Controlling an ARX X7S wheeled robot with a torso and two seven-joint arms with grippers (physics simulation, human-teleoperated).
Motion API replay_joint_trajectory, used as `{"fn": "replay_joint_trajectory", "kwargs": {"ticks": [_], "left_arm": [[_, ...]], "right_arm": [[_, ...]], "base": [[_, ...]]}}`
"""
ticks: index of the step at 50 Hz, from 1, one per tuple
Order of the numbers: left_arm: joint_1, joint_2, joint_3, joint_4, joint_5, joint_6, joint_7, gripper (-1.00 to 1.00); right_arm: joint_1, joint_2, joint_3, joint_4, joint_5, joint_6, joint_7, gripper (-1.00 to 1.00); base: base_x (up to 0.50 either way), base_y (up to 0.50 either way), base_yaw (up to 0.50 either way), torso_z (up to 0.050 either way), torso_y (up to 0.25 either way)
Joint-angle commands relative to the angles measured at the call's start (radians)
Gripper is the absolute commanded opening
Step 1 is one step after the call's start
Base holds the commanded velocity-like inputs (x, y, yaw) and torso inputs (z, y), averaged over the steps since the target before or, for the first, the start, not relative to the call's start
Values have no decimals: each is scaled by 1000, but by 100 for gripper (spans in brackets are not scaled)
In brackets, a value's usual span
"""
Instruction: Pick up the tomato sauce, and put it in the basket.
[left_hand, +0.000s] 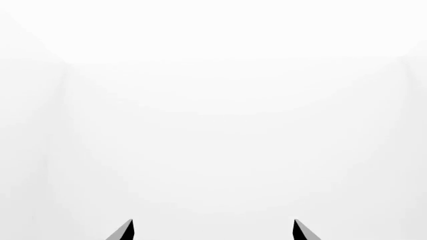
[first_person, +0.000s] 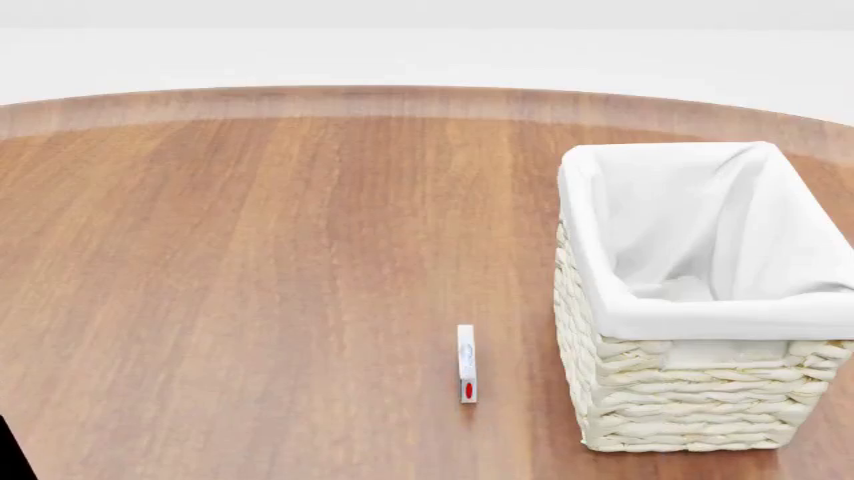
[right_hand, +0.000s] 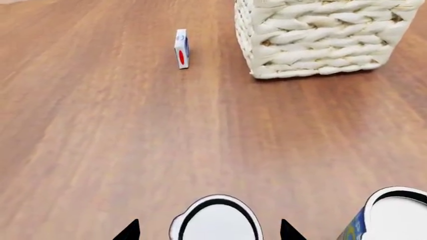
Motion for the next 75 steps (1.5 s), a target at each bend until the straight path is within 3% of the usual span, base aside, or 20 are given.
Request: {"fn": "replay_joint_trajectory", "kwargs": {"ticks": [1, 36, 61, 62, 75], "left_arm": [[-8, -2, 5, -9, 0, -2, -3, 100], [-25, -7, 20, -35, 4, -2, -9, 100], [-35, -13, 27, -43, 3, -12, -17, 100], [-35, -13, 28, -43, 4, -13, -17, 100], [-41, -14, 37, -47, 9, -16, -20, 100]], "right_arm": [[6, 3, -6, 29, 1, -8, -4, 100], [31, 0, -27, 135, 0, -47, -18, 100], [56, -13, -61, 305, -74, -219, -53, 100], [56, -13, -62, 302, -71, -214, -52, -100], [47, -3, -65, 245, -53, -171, -36, -100]], "base": [[0, 0, 0, 0, 0], [0, 0, 0, 0, 0], [0, 0, 0, 0, 0], [0, 0, 0, 0, 0], [0, 0, 0, 0, 0]]}}
